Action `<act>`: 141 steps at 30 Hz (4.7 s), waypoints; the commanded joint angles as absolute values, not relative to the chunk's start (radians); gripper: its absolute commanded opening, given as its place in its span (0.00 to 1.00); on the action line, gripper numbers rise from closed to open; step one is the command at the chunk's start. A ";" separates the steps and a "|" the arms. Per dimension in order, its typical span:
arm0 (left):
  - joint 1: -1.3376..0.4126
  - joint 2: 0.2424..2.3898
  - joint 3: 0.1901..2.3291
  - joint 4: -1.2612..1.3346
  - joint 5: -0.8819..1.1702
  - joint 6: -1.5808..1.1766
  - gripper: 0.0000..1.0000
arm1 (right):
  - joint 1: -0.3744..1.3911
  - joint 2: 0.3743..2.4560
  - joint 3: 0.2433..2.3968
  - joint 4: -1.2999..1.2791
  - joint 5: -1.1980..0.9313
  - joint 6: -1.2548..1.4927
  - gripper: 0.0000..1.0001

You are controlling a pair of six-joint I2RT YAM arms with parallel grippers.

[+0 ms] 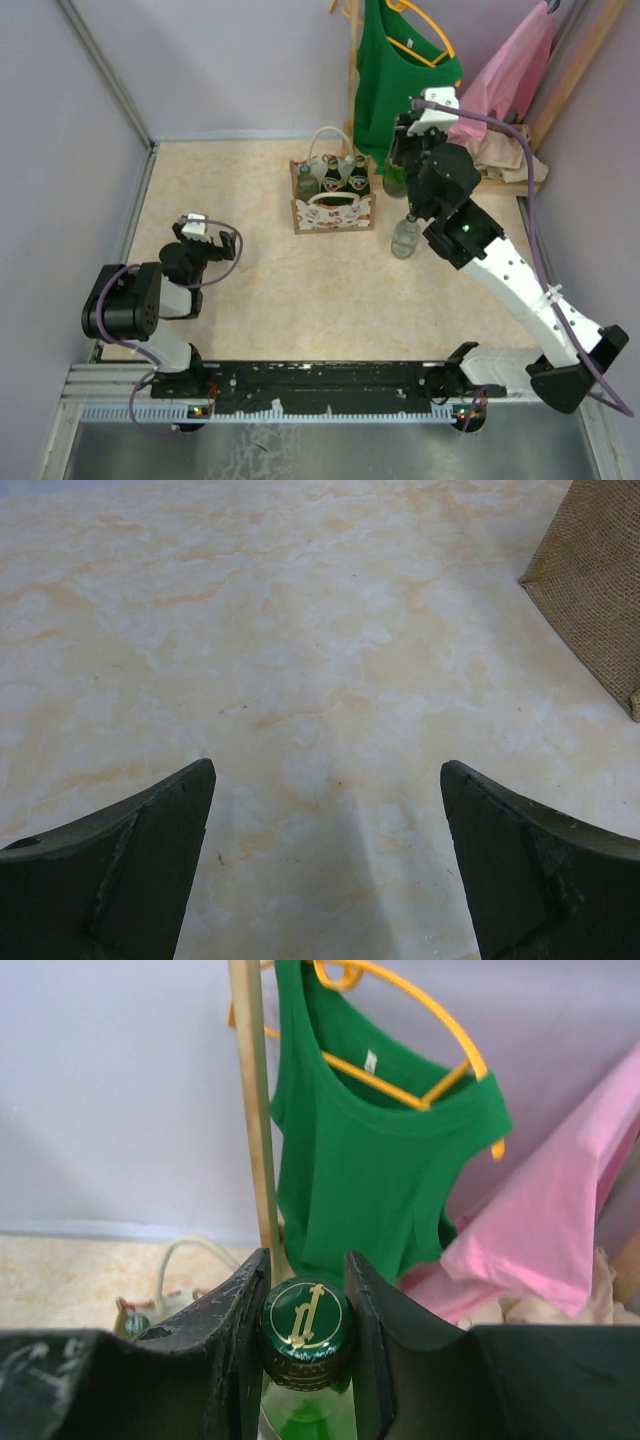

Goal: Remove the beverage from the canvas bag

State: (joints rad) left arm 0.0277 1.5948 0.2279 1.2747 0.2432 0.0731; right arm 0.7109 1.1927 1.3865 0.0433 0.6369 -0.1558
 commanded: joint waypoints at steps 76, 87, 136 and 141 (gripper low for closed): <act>0.021 1.595 0.242 1.282 0.240 0.080 1.00 | 0.781 1.324 0.832 0.247 0.593 0.180 0.35; 0.022 1.595 0.242 1.282 0.240 0.081 1.00 | 0.781 1.269 0.855 0.214 0.584 0.163 0.58; 0.022 1.595 0.243 1.282 0.241 0.081 1.00 | 0.468 1.885 1.655 -0.085 0.305 0.128 0.62; 0.022 1.596 0.242 1.282 0.240 0.081 1.00 | 0.468 1.908 1.654 -0.088 0.298 0.133 0.62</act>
